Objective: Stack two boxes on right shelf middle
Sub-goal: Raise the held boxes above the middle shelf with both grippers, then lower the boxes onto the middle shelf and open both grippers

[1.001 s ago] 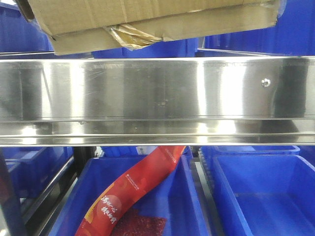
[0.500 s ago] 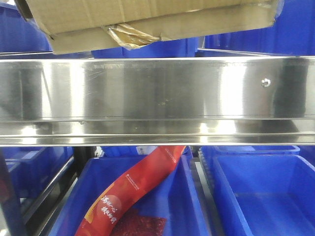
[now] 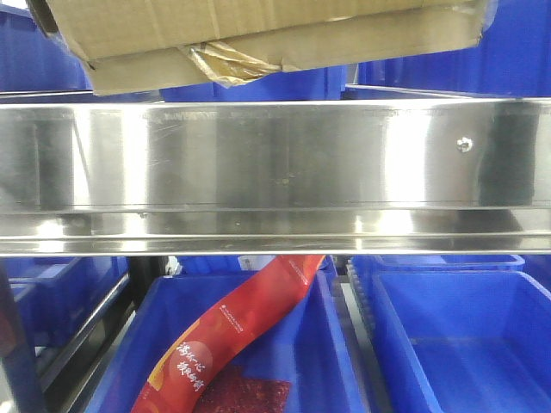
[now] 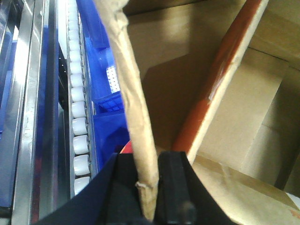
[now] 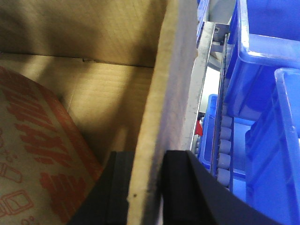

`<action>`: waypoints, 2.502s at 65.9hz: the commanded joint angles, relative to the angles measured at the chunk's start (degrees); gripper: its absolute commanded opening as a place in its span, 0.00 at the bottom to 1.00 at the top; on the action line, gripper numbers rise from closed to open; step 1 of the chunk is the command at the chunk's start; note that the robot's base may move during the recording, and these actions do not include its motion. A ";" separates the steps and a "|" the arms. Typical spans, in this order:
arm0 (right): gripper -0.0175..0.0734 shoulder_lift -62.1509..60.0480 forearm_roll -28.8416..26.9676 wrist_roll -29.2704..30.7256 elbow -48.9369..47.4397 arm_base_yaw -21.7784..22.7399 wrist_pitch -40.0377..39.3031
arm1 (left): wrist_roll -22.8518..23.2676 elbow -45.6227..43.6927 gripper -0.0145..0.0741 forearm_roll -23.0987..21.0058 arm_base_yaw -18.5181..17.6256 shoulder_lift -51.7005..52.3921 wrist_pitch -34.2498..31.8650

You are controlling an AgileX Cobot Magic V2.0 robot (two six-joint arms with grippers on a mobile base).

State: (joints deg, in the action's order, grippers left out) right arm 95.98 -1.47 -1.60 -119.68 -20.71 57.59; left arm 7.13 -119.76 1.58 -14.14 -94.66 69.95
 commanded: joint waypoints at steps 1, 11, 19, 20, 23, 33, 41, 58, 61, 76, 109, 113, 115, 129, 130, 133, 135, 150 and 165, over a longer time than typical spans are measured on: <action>0.02 -1.08 -0.50 -0.47 -0.90 0.03 -5.06 | -0.53 -0.36 0.04 -0.23 0.26 0.54 -0.96; 0.02 -1.08 -0.50 -0.47 -0.90 0.03 -4.92 | -0.53 -0.36 0.04 -0.23 0.26 0.54 -0.94; 0.02 -1.08 -1.71 -0.47 -0.90 0.03 -3.39 | -3.70 -0.36 0.04 0.92 0.26 0.54 -0.57; 0.02 -0.96 -2.14 -0.47 -0.90 0.03 -3.19 | -4.43 -0.48 0.04 1.22 0.26 0.54 -0.48; 0.02 -0.52 -3.76 -0.47 -0.90 0.03 -2.54 | -5.76 -0.73 0.04 2.20 0.26 0.54 0.01; 0.02 2.41 -6.26 -2.41 -0.90 0.03 1.53 | -5.89 -4.26 0.04 5.33 1.02 -1.24 0.01; 0.02 5.50 -6.49 -2.41 -0.90 0.03 4.34 | -6.35 -6.30 0.04 5.33 2.28 -3.69 0.01; 0.02 10.21 -6.49 -2.41 -0.90 0.16 4.11 | -6.76 -6.39 0.04 5.22 3.09 -8.39 0.01; 0.02 10.72 -6.49 -2.41 -0.90 0.27 3.68 | -6.76 -6.39 0.04 5.22 3.09 -9.31 0.01; 0.16 12.41 -6.49 -2.41 -0.90 0.96 3.53 | -6.76 -6.39 0.18 4.38 3.09 -11.15 0.01; 0.82 9.88 -6.49 -2.41 -0.90 1.11 4.96 | -6.63 -8.52 0.76 3.76 3.09 -8.46 0.01; 0.81 8.42 -6.49 -2.41 -0.90 1.11 4.96 | -6.63 -8.52 0.76 3.26 3.09 -7.26 0.01; 0.79 7.63 -6.49 -2.41 -0.90 1.11 4.96 | -6.63 -8.52 0.76 2.83 3.09 -6.46 0.01; 0.38 1.42 -6.49 -2.41 -0.90 1.11 5.47 | -6.63 -8.41 0.63 -0.85 3.09 -1.68 0.01; 0.34 0.82 -6.49 -2.41 -0.90 1.11 5.47 | -6.63 -8.31 0.61 -1.58 3.09 -1.35 0.01; 0.20 -0.25 -6.49 -2.31 -0.90 1.11 5.47 | -6.63 -7.82 0.51 -2.42 3.09 -0.14 0.01; 0.12 -0.97 -6.49 -2.01 -0.80 1.11 5.47 | -6.63 -7.07 0.44 -2.94 3.09 0.69 0.01; 0.01 -8.75 -6.49 1.60 7.94 1.01 1.17 | -6.63 7.26 0.04 -2.35 3.09 11.50 0.01; 0.01 -21.33 -6.49 6.87 33.41 1.01 -14.46 | -6.63 30.09 0.04 -0.95 3.09 28.06 -14.19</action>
State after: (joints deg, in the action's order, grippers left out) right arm 78.53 -8.23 3.09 -93.28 -19.61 49.55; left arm 0.53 -95.91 0.44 -11.34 -71.43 61.46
